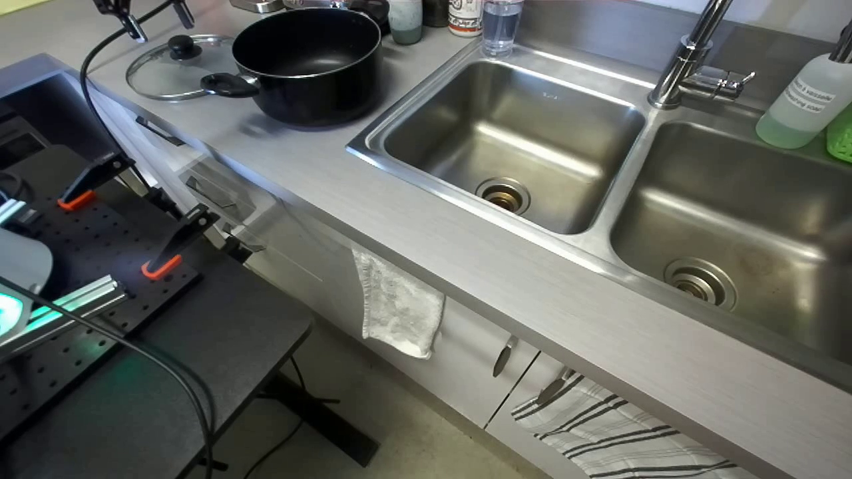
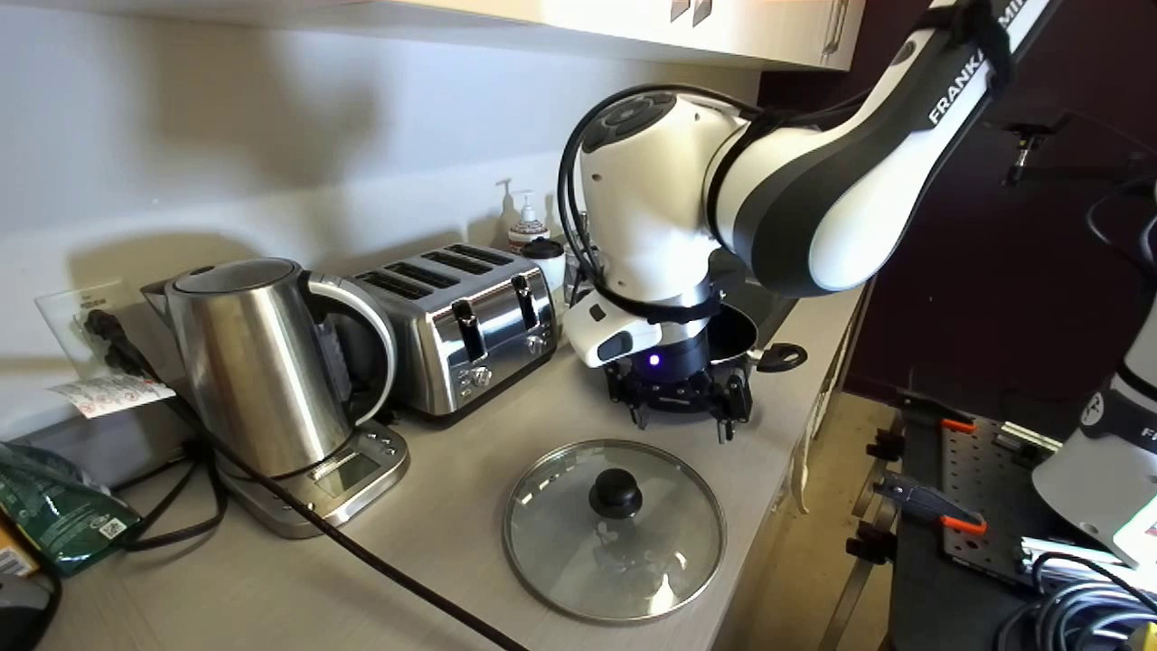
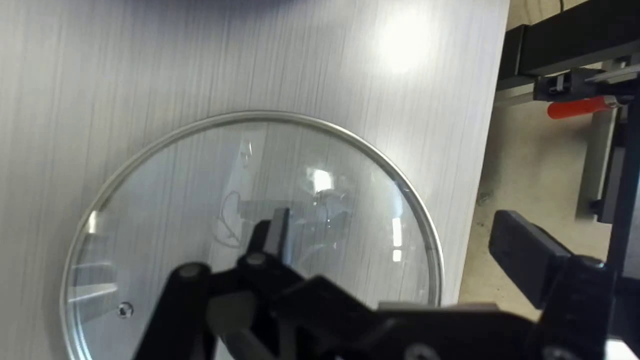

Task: Place the lid on the pot

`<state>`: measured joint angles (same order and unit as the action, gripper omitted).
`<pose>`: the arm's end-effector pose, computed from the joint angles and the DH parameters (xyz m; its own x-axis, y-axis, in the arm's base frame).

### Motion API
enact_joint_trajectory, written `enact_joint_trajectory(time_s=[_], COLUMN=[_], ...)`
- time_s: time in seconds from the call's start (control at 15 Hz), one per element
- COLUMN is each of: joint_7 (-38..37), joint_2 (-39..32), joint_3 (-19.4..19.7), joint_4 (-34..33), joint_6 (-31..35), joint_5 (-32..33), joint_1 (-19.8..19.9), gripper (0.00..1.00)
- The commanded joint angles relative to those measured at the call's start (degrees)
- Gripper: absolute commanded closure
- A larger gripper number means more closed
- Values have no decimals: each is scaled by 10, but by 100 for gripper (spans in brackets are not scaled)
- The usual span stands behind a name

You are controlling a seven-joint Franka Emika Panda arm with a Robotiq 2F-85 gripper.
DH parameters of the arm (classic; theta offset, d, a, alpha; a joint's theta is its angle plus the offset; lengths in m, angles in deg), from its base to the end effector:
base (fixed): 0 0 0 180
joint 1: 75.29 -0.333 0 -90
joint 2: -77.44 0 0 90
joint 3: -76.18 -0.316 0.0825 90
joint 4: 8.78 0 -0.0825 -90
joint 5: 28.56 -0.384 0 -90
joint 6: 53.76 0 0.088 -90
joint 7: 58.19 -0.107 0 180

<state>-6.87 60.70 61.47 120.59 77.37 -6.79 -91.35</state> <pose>0.4430 0.2575 0.2182 -0.1564 0.9497 -0.2712 0.9851 0.1300 -0.1129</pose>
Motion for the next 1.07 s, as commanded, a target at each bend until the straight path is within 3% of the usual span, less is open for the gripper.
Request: enact_joint_trajectory(time_s=[0.0,1.0], joint_7=[2,3], joint_2=[-52,-117], joint_3=[-6,-13], joint_4=[-40,-105], joint_6=[9,33], joint_5=[37,82], joint_1=[-8,-32], gripper=[0,0])
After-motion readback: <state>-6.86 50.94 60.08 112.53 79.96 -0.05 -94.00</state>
